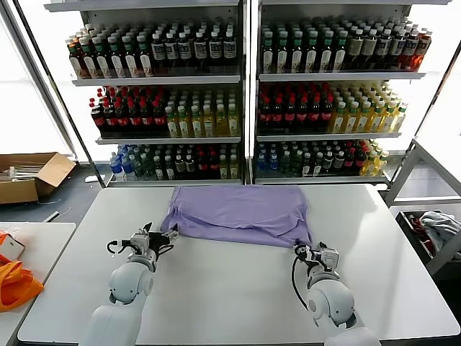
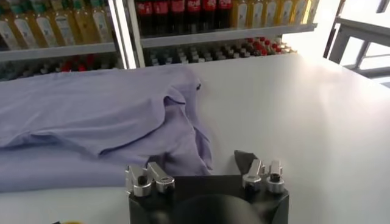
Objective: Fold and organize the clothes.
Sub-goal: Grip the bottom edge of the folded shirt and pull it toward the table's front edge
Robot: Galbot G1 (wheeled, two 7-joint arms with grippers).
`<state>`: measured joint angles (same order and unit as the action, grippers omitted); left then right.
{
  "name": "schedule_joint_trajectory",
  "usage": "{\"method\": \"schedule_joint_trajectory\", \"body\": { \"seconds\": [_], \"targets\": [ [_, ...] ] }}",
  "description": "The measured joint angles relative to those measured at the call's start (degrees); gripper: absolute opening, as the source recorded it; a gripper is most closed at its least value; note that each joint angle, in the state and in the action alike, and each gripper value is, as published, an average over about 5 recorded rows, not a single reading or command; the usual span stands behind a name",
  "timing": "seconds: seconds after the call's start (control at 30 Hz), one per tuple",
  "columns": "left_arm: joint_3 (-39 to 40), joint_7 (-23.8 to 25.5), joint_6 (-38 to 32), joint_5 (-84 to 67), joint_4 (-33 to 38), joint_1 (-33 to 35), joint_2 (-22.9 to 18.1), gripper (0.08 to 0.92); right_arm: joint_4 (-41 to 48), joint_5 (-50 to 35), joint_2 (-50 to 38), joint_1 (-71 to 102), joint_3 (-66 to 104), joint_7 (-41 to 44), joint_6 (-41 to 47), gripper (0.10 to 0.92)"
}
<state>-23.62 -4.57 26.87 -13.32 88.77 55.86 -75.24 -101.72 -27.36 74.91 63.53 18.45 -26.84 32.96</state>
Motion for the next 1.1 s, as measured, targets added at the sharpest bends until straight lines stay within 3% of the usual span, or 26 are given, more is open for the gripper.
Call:
{"method": "schedule_joint_trajectory", "body": {
  "seconds": [0.5, 0.73, 1.1],
  "targets": [
    [1.61, 1.38, -1.01, 1.12, -0.35, 1.58, -0.48, 0.288, -0.73, 0.48, -0.4, 1.85, -0.2, 1.06, 0.02, 0.132],
    [1.92, 1.8, -1.43, 1.74, -0.76, 2.04, -0.59, 0.107, -1.85, 0.4, -0.74, 2.66, -0.42, 1.43, 0.14, 0.12],
    [1.04, 1.02, -1.02, 2.46, 3.61, 5.6, 0.02, 0.086, -6.84, 0.3, -2.4, 4.92, -0.34, 1.55, 0.55, 0.12]
  ]
}}
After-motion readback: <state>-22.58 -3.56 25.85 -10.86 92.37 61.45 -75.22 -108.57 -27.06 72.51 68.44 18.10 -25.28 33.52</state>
